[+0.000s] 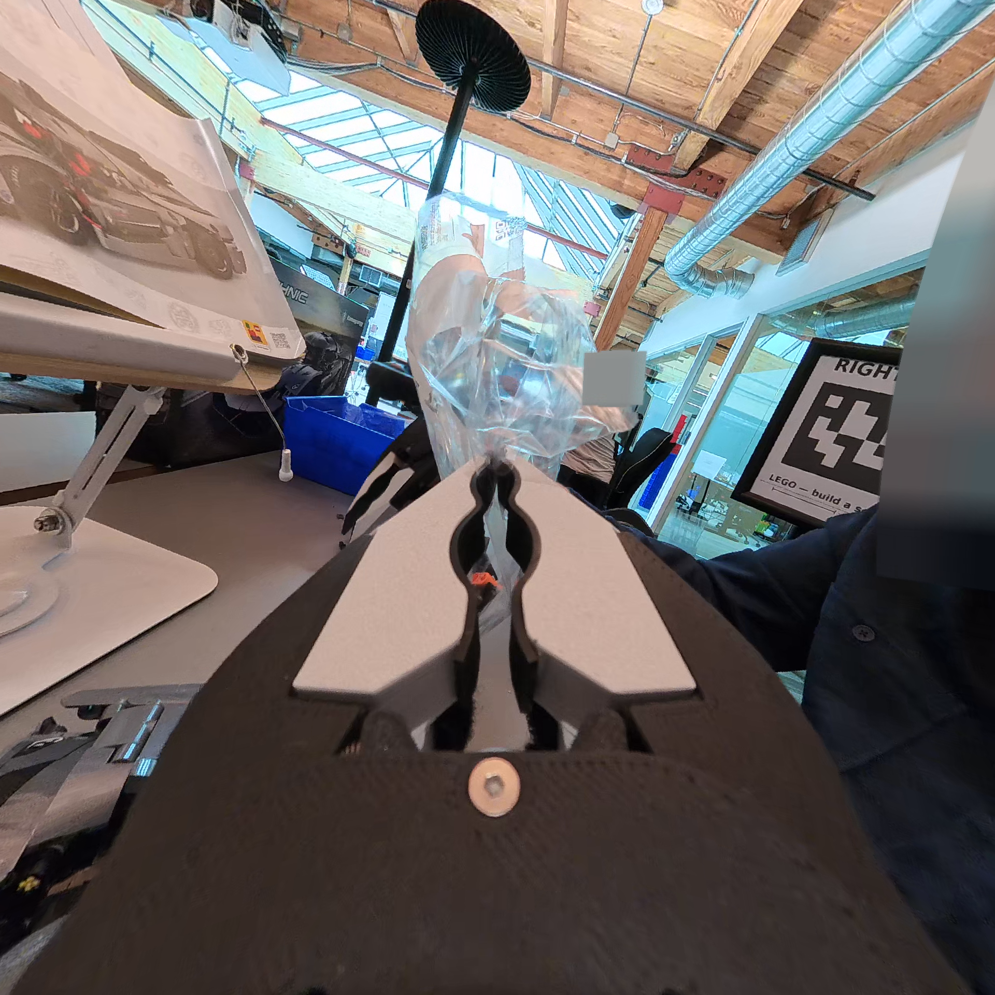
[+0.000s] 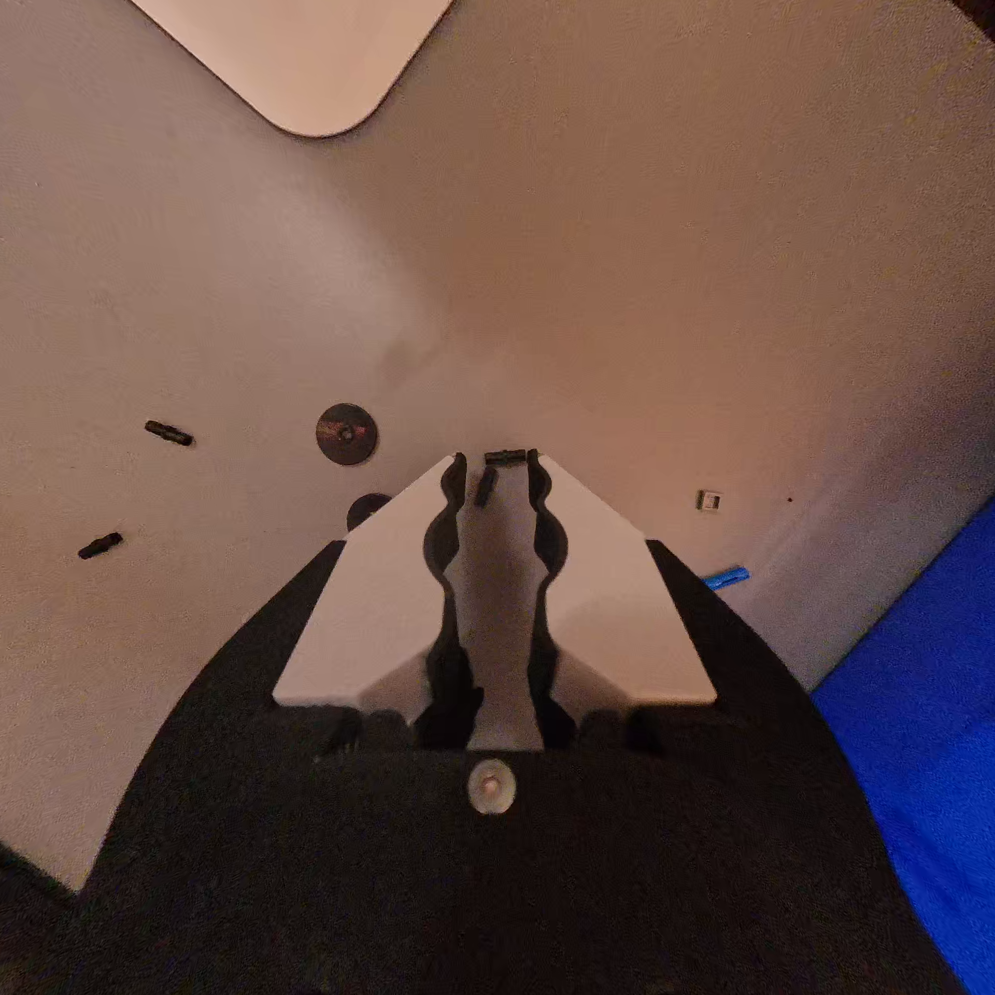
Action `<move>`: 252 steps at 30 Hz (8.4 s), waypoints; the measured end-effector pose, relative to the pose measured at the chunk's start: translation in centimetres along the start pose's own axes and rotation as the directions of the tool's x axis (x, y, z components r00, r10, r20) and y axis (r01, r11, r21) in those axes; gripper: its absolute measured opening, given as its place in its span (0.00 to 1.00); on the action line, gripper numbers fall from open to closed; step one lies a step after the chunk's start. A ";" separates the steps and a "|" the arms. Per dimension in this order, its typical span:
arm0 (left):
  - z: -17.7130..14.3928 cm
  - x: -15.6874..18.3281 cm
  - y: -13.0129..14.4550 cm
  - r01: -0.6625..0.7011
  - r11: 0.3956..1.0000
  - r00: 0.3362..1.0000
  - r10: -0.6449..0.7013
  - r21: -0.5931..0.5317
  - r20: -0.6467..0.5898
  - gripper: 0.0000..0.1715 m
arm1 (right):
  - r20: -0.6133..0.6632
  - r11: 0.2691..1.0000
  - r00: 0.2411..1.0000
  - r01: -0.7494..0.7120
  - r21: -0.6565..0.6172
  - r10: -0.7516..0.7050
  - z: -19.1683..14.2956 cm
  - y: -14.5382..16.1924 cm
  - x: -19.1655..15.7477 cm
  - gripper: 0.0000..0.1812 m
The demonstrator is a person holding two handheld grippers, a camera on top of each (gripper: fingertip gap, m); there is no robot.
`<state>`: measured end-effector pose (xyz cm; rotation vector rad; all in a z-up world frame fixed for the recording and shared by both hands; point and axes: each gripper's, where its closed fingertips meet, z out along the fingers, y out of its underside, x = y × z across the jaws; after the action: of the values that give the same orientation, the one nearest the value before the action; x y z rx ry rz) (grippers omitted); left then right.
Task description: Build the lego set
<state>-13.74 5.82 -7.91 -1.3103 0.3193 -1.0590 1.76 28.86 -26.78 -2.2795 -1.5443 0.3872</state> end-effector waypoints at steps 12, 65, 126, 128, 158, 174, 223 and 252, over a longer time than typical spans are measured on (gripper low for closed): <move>0.1 0.2 -0.1 -0.003 1.000 1.000 0.003 0.002 -0.007 0.00 | 0.015 1.000 0.999 -0.028 -0.010 0.028 0.9 0.2 0.2 0.07; 0.2 0.1 0.3 0.000 1.000 1.000 0.000 -0.010 -0.004 0.00 | 0.002 0.998 0.999 0.039 -0.057 -0.039 0.5 1.3 -0.2 0.01; 0.7 -0.2 1.1 -0.003 0.999 1.000 0.003 -0.049 0.004 0.00 | 0.099 0.704 0.872 0.315 0.637 -0.480 -21.5 -11.3 -14.7 0.11; 0.6 -0.2 1.1 -0.003 0.999 1.000 0.003 -0.048 0.006 0.00 | 0.111 0.733 0.852 0.365 0.573 -0.512 -19.7 -11.3 -16.1 0.11; 0.4 -0.2 0.8 -0.006 0.999 1.000 0.006 -0.040 0.009 0.00 | 0.145 0.937 0.934 0.341 -0.079 -0.327 -0.4 3.0 -4.9 0.07; 0.0 0.0 0.1 -0.018 1.000 1.000 0.018 -0.011 0.012 0.00 | 0.228 0.897 0.869 0.407 0.173 -0.438 1.1 -5.0 -15.4 0.24; -0.5 0.2 -0.8 -0.018 0.999 1.000 0.018 0.031 -0.004 0.00 | 0.086 0.852 0.927 0.297 0.432 -0.366 -14.0 -7.1 -10.0 0.15; -0.5 0.0 -0.5 -0.011 1.000 1.000 0.011 0.027 0.003 0.00 | 0.251 0.843 0.812 0.461 0.276 -0.527 -4.0 -1.4 -12.5 0.09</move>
<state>-14.30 5.57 -7.58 -1.2843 0.3089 -1.0494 -2.29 17.12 -22.27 -1.6228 -2.0755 0.7485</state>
